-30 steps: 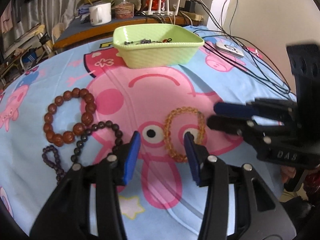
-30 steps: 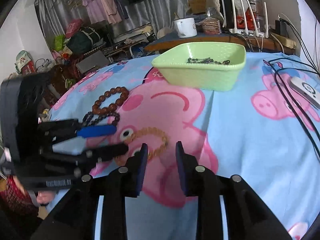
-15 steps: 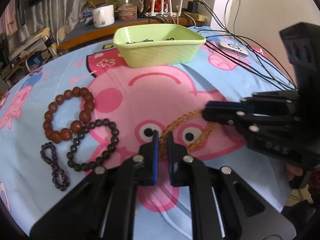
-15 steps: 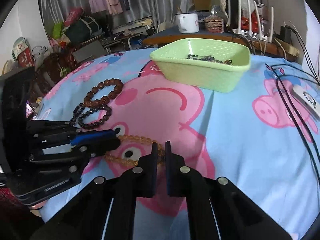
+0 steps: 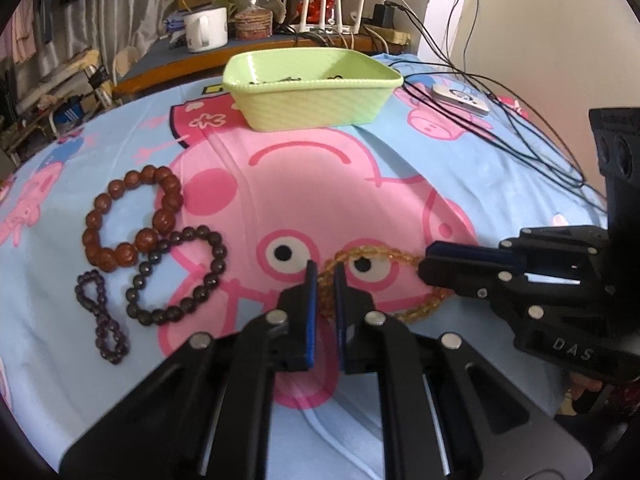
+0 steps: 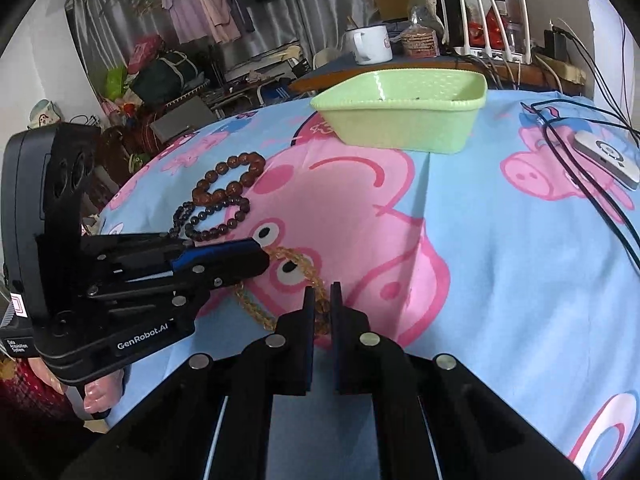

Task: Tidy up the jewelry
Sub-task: 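Carry the amber bracelet into the green basket and open the left tool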

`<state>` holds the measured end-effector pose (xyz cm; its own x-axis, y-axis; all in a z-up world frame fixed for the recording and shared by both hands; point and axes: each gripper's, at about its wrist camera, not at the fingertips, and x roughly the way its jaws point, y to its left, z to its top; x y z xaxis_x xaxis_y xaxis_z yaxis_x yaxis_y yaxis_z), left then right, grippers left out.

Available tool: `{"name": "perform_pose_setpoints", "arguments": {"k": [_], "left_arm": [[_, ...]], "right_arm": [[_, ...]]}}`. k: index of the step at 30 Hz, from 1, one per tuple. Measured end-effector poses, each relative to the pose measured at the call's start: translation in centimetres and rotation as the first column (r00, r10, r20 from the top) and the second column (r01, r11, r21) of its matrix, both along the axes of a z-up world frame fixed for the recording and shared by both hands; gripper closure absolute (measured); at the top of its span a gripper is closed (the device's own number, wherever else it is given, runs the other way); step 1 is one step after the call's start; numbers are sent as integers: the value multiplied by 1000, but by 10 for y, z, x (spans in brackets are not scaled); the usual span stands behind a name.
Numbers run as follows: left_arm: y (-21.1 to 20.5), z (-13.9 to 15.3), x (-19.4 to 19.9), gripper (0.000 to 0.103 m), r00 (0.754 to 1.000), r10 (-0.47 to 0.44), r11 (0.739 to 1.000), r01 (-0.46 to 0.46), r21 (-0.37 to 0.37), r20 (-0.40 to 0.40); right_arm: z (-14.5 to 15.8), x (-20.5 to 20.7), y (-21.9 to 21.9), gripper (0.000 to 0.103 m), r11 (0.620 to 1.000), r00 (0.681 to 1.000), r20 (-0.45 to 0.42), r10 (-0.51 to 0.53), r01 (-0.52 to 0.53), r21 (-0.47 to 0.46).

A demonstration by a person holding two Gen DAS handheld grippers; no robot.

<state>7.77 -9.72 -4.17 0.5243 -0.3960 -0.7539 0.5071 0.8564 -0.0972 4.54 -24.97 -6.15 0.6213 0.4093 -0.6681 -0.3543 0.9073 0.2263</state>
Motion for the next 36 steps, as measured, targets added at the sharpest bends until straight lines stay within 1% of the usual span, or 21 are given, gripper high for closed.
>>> {"name": "perform_pose_setpoints", "arguments": {"k": [6,10,12,17,19,23,27,30,31,32,33,34,35,36], "left_arm": [[7,15,14,96,999,-19,996,16,-85,-39],[6,30,30,96,999,-20,994,17,-110,-30],[4,40,40,96,999,-24,992,21,-123,-22],[-5,66,65,96,999,-39,991,42,-131,27],[-12,78,81,96,998,-44,989,49,-137,45],[-24,92,118,96,998,-43,987,50,-155,52],[-39,98,148,96,997,-40,988,49,-147,62],[-46,93,168,96,998,-24,991,32,-132,60],[-49,87,176,86,998,-19,992,26,-121,53],[-51,78,185,66,999,-5,995,10,-104,46],[-50,72,190,63,999,19,996,-16,-90,39],[-49,63,197,63,999,50,996,-49,-76,9],[-46,59,200,63,998,57,995,-59,-82,-20],[-38,58,199,63,998,53,991,-58,-124,-42]], "right_arm": [[20,6,-3,103,1000,999,52,-3,2,22],[33,17,-7,103,999,996,84,-8,5,35],[42,25,-11,103,998,995,96,-11,6,57],[70,51,-20,103,997,986,161,-30,18,74],[79,61,-23,103,997,982,183,-39,25,76],[95,94,-34,103,995,973,220,-67,49,88],[96,121,-43,103,992,971,220,-94,73,98],[87,144,-51,103,989,973,198,-118,96,115],[79,155,-51,103,988,975,187,-124,103,118],[72,163,-51,103,988,977,174,-126,106,116],[61,173,-51,103,987,980,144,-133,119,107],[53,179,-52,103,984,982,109,-157,146,100],[47,180,-55,103,978,981,77,-175,165,126],[48,175,-56,103,977,982,86,-170,156,148]]}}
